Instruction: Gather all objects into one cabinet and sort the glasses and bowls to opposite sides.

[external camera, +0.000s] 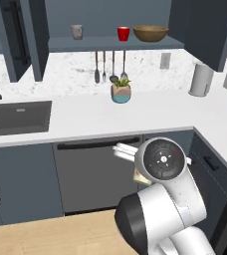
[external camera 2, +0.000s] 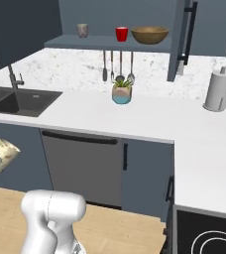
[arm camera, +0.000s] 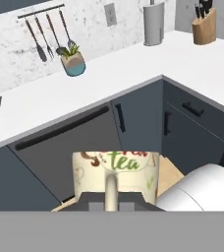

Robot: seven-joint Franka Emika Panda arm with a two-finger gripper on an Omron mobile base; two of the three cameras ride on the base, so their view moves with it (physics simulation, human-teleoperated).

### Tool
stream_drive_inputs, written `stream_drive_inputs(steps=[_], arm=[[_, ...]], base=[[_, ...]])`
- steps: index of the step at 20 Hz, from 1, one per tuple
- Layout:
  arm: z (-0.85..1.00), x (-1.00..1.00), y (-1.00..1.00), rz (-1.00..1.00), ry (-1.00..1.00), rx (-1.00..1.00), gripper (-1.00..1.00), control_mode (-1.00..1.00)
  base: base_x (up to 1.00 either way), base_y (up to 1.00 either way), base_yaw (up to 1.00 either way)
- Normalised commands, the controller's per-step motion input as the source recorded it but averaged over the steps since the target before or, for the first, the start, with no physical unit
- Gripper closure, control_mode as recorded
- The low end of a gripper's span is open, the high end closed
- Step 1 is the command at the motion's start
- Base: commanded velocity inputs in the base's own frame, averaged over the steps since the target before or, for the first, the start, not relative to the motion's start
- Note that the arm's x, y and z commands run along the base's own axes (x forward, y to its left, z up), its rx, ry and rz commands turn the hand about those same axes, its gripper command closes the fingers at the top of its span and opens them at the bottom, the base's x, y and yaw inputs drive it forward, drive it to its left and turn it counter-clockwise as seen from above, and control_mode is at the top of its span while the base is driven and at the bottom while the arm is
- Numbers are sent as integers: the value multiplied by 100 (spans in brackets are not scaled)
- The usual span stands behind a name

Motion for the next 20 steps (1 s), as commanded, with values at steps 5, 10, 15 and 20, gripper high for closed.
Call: stream_drive_inputs(steps=[5, 10, 15, 20], arm=[[0, 0, 0, 0, 0, 0, 100, 100], [0, 0, 0, 0, 0, 0, 100, 100], [0, 0, 0, 0, 0, 0, 100, 100], [0, 0, 0, 0, 0, 0, 100, 100]], base=[[0, 0, 1], [-4, 5, 1], [24, -5, 1], [100, -49, 0]])
